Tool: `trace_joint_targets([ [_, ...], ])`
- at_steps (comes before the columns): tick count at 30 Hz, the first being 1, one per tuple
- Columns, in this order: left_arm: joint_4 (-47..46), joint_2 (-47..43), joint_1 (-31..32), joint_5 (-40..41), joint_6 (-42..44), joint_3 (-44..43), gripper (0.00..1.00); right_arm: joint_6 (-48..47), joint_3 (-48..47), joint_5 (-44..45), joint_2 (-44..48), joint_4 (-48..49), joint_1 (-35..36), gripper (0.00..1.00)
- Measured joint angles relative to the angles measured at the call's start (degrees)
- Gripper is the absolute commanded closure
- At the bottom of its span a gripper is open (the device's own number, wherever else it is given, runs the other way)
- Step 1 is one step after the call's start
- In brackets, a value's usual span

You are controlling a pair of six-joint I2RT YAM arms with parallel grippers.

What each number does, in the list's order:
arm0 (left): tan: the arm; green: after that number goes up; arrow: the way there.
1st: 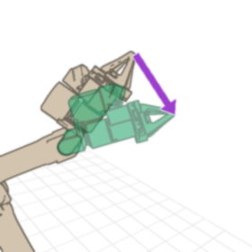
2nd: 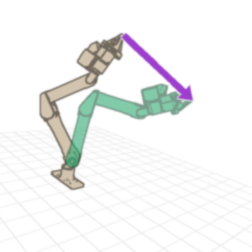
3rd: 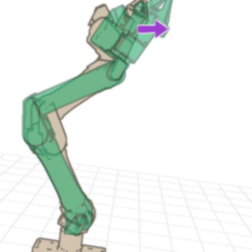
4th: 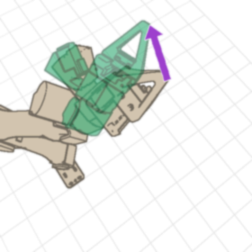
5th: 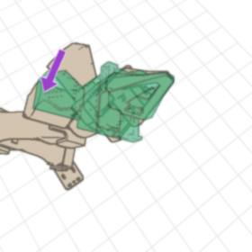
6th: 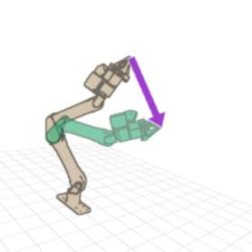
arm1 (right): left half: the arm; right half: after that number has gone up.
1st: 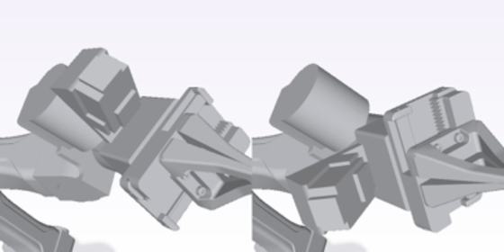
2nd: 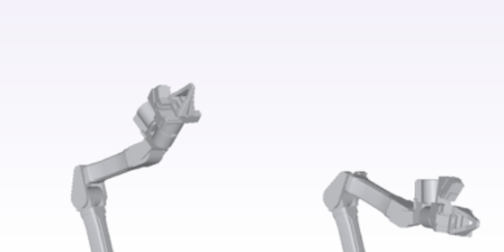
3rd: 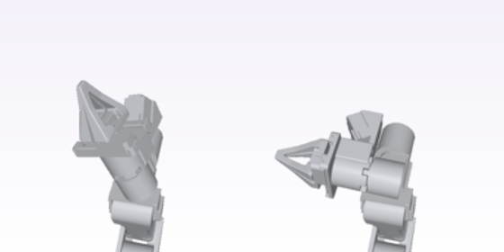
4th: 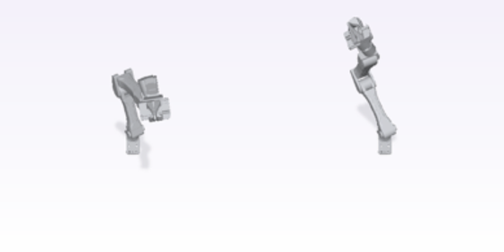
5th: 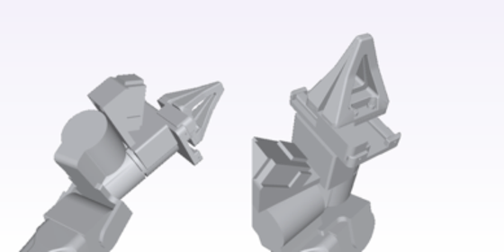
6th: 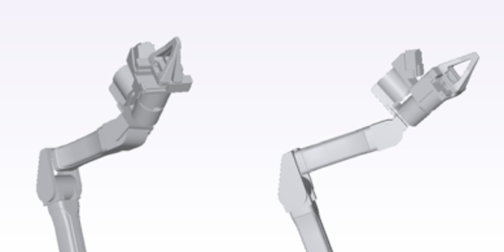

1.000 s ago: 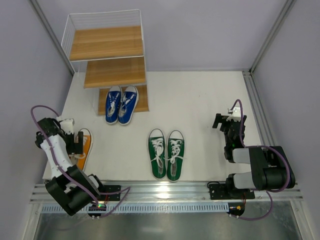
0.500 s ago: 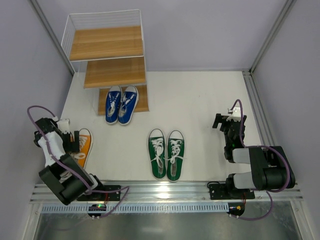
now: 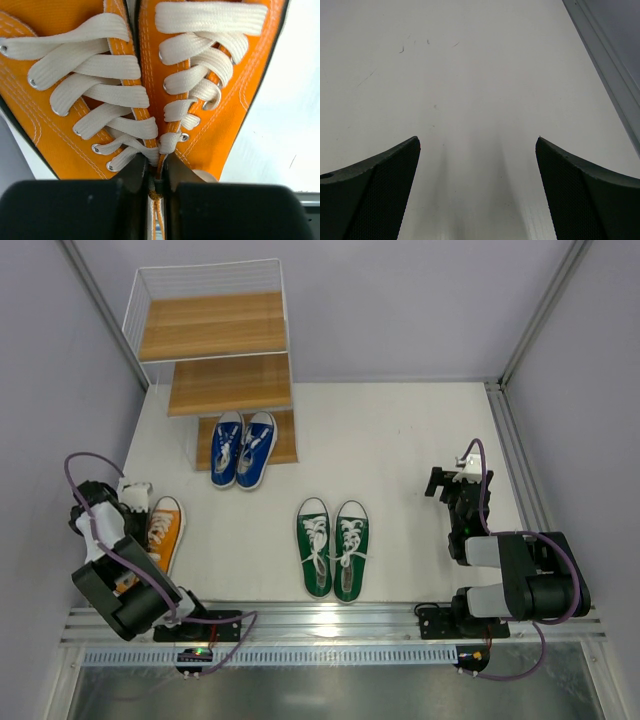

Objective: Place and organize the shoes onto the shoe shelf

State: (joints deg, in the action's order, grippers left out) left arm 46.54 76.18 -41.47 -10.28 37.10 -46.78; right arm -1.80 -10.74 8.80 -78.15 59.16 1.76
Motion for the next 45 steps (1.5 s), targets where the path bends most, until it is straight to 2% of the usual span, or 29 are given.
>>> trace_joint_targets([
  [5, 0.98, -2.54, 0.09, -2.03, 4.42, 1.51, 1.0, 0.0, 0.0, 0.0, 0.0, 0.0, 0.0, 0.03],
  [8, 5.57, -4.13, 0.42, -5.2, 6.97, 1.6, 1.0, 0.0, 0.0, 0.0, 0.0, 0.0, 0.0, 0.03],
  [11, 9.68, -6.6, 4.22, -7.39, 6.23, 1.6, 1.0, 0.0, 0.0, 0.0, 0.0, 0.0, 0.0, 0.03],
  [17, 9.01, -7.32, 18.84, -10.08, -1.4, 0.96, 1.0, 0.0, 0.0, 0.0, 0.0, 0.0, 0.0, 0.03],
  [21, 6.45, -5.18, 26.21, -10.03, -7.98, 0.28, 1.0, 0.02, 0.0, 0.0, 0.0, 0.0, 0.0, 0.03],
  [28, 3.89, -4.63, 32.52, -7.39, -17.68, -0.81, 1.0, 0.0, 0.0, 0.0, 0.0, 0.0, 0.0, 0.03],
  [32, 4.26, -8.33, 34.73, -6.69, -23.65, -2.49, 1.0, 0.0, 0.0, 0.0, 0.0, 0.0, 0.0, 0.03],
  [38, 6.16, -18.32, 37.22, -6.23, -31.45, -13.18, 1.0, 0.0, 0.0, 0.0, 0.0, 0.0, 0.0, 0.03],
  [45, 7.65, -18.84, 37.4, -5.57, -37.9, -29.38, 1.0, 0.02, 0.0, 0.0, 0.0, 0.0, 0.0, 0.03],
])
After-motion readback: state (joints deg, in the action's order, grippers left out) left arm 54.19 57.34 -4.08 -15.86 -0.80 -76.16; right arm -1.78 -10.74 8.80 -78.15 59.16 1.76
